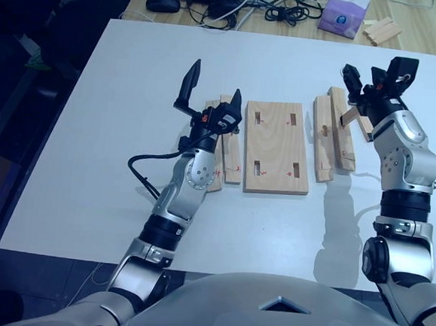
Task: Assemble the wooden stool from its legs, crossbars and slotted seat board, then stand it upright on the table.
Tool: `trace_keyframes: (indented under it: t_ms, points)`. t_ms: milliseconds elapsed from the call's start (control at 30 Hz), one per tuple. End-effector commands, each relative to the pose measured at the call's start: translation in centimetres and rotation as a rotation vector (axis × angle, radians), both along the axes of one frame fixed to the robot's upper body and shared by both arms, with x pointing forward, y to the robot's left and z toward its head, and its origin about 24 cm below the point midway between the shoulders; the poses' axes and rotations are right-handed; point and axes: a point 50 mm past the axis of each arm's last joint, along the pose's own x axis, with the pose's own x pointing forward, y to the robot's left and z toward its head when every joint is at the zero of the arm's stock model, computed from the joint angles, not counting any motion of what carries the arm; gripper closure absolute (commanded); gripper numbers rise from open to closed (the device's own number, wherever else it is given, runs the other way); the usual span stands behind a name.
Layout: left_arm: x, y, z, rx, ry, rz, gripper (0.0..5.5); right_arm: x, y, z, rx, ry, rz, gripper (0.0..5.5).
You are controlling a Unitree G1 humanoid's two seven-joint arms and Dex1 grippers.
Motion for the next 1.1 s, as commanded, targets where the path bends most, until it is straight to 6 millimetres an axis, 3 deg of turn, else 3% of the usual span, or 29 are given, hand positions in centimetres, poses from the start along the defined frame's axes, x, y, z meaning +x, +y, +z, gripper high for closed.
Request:
trace_keyframes:
  t_ms: [33, 200, 367, 500, 567, 667, 767, 867, 933, 1100]
  points:
    - [0.1, 0.0, -0.1, 0.008, 0.015, -0.005, 0.10, -0.9, -0.3, -2.0, 0.032, 0.042, -0.032, 1.94]
    - [0.2, -0.1, -0.1, 0.007, 0.015, -0.012, 0.10, -0.9, -0.3, 2.7, 0.072, -0.247, -0.033, 1.94]
    - [0.3, -0.2, -0.5, 0.012, 0.021, -0.024, 0.10, -2.1, -0.8, 5.1, 0.060, -0.400, -0.033, 1.94]
    - [0.3, 0.0, -0.6, 0.016, 0.023, -0.027, 0.10, -4.4, -0.6, 7.7, -0.088, -0.516, 0.063, 1.94]
    - [0.2, 0.1, -0.6, 0.016, 0.021, -0.025, 0.10, -6.6, -1.7, 8.0, -0.218, -0.555, 0.065, 1.94]
    - [-0.2, 0.5, -1.0, 0.013, 0.026, -0.005, 0.10, -10.7, -4.0, 6.0, -0.476, -0.528, 0.058, 1.94]
    - [-0.4, 0.5, -1.1, 0.008, 0.029, 0.005, 0.10, -13.1, -4.8, 2.0, -0.467, -0.338, 0.101, 1.94]
    - [-0.3, 0.2, -1.2, 0.010, 0.032, -0.009, 0.10, -12.1, -4.3, -0.9, -0.250, -0.180, 0.055, 1.94]
    - [-0.1, 0.0, -1.0, 0.013, 0.028, -0.023, 0.10, -10.7, -3.4, -1.7, -0.133, -0.135, 0.036, 1.94]
    - [0.2, -0.1, -0.8, 0.021, 0.026, -0.055, 0.10, -8.1, -2.5, -1.9, -0.109, -0.093, -0.017, 1.94]
